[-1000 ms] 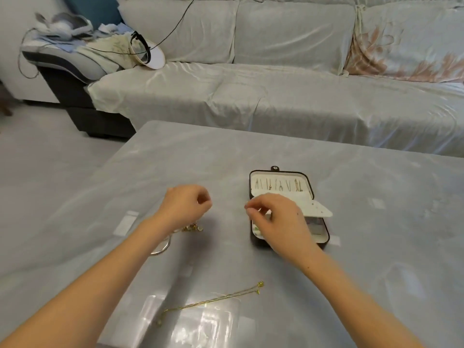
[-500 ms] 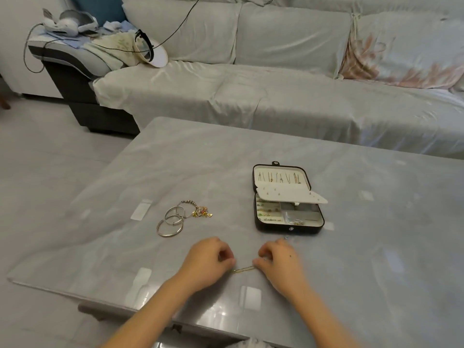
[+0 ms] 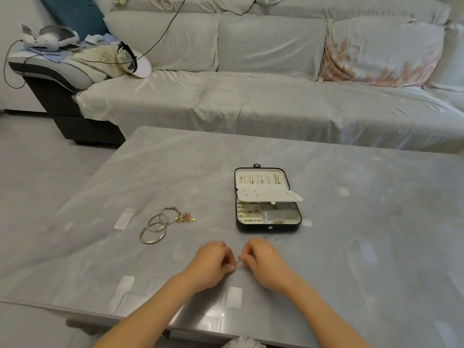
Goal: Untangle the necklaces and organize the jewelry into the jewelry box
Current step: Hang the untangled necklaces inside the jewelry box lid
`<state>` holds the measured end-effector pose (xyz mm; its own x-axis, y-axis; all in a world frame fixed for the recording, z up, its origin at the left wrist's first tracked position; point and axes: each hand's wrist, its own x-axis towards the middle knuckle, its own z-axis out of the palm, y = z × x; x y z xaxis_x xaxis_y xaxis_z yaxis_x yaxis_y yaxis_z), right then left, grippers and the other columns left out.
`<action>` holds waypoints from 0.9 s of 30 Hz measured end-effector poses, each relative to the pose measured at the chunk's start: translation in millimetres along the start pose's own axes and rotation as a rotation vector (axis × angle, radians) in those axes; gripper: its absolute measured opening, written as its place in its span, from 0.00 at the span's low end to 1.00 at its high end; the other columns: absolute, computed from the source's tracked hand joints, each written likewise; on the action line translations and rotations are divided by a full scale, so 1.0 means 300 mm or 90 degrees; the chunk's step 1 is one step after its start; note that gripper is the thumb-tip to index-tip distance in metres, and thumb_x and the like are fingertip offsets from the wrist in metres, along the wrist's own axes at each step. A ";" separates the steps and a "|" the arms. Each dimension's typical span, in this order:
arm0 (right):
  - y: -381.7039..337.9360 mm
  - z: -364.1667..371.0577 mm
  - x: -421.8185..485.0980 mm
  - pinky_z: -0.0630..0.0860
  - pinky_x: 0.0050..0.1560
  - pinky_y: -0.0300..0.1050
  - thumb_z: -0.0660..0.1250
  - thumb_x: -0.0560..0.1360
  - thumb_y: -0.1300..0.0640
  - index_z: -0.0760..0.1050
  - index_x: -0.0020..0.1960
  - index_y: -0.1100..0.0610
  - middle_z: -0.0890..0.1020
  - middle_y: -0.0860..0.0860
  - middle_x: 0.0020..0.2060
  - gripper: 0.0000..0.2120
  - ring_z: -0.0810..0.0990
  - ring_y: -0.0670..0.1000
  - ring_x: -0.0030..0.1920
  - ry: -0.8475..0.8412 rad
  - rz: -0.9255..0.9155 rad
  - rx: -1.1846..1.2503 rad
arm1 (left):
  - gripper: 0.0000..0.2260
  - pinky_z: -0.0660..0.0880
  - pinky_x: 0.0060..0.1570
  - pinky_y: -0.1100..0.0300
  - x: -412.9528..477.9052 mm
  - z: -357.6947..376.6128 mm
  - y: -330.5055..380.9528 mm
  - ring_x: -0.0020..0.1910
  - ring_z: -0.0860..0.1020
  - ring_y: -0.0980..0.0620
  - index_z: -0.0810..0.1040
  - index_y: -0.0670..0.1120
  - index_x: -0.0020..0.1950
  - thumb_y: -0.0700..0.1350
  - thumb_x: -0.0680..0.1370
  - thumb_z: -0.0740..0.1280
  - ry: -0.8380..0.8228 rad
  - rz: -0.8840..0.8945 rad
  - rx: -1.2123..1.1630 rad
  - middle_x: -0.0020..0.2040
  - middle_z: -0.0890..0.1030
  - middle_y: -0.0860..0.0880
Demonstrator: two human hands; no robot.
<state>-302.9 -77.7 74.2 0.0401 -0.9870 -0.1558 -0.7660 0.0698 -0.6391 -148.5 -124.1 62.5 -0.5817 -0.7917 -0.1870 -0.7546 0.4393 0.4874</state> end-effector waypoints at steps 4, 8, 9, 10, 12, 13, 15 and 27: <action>-0.008 -0.064 -0.023 0.73 0.43 0.31 0.61 0.78 0.62 0.70 0.41 0.56 0.80 0.52 0.38 0.07 0.78 0.46 0.39 -0.056 0.059 0.374 | 0.06 0.72 0.39 0.68 -0.017 -0.082 0.022 0.36 0.75 0.59 0.78 0.49 0.39 0.40 0.74 0.70 -0.044 -0.064 -0.337 0.36 0.79 0.53; -0.010 -0.154 -0.047 0.76 0.39 0.40 0.66 0.74 0.66 0.74 0.43 0.61 0.80 0.55 0.33 0.03 0.78 0.50 0.34 -0.098 0.028 0.484 | 0.02 0.78 0.47 0.59 -0.032 -0.163 0.033 0.41 0.80 0.51 0.78 0.38 0.44 0.36 0.74 0.69 -0.131 -0.071 -0.540 0.41 0.84 0.43; -0.011 -0.175 -0.050 0.75 0.37 0.39 0.67 0.73 0.66 0.76 0.46 0.61 0.81 0.54 0.33 0.02 0.78 0.48 0.33 -0.111 0.026 0.447 | 0.02 0.78 0.49 0.57 -0.031 -0.178 0.039 0.42 0.81 0.49 0.78 0.38 0.44 0.36 0.75 0.69 -0.144 -0.072 -0.544 0.44 0.84 0.41; -0.013 -0.194 -0.054 0.74 0.36 0.38 0.68 0.73 0.65 0.78 0.48 0.60 0.81 0.53 0.32 0.05 0.78 0.46 0.34 -0.125 0.026 0.407 | 0.02 0.79 0.50 0.56 -0.027 -0.190 0.046 0.43 0.81 0.49 0.78 0.38 0.44 0.36 0.75 0.69 -0.157 -0.071 -0.543 0.46 0.83 0.39; -0.018 -0.224 -0.059 0.72 0.35 0.37 0.69 0.72 0.64 0.80 0.50 0.60 0.81 0.51 0.31 0.08 0.79 0.44 0.34 -0.150 0.027 0.350 | 0.01 0.78 0.53 0.55 -0.024 -0.216 0.069 0.46 0.82 0.48 0.78 0.38 0.43 0.36 0.75 0.68 -0.179 -0.059 -0.534 0.48 0.83 0.38; -0.020 -0.235 -0.064 0.72 0.34 0.37 0.69 0.72 0.64 0.81 0.49 0.59 0.81 0.51 0.32 0.07 0.78 0.44 0.34 -0.161 0.023 0.339 | 0.01 0.78 0.54 0.54 -0.022 -0.227 0.081 0.46 0.82 0.48 0.77 0.39 0.44 0.36 0.75 0.68 -0.186 -0.049 -0.528 0.48 0.83 0.38; -0.026 -0.247 -0.073 0.70 0.34 0.37 0.69 0.72 0.63 0.82 0.46 0.58 0.81 0.50 0.32 0.05 0.77 0.44 0.35 -0.171 0.013 0.352 | 0.02 0.78 0.54 0.53 -0.022 -0.242 0.107 0.47 0.82 0.46 0.75 0.40 0.44 0.36 0.77 0.65 -0.191 -0.025 -0.529 0.46 0.83 0.39; -0.031 -0.401 -0.088 0.75 0.59 0.51 0.75 0.64 0.44 0.81 0.36 0.58 0.82 0.60 0.47 0.16 0.80 0.57 0.54 -0.016 -0.058 0.723 | 0.07 0.70 0.39 0.58 0.028 -0.311 0.239 0.31 0.67 0.53 0.66 0.43 0.45 0.39 0.82 0.54 0.006 0.073 -0.564 0.29 0.69 0.50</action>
<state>-373.9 -69.7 174.9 0.0886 -0.9928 -0.0809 0.2641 0.1017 -0.9591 -179.3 -138.9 175.6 -0.6341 -0.7679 -0.0909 -0.1773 0.0299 0.9837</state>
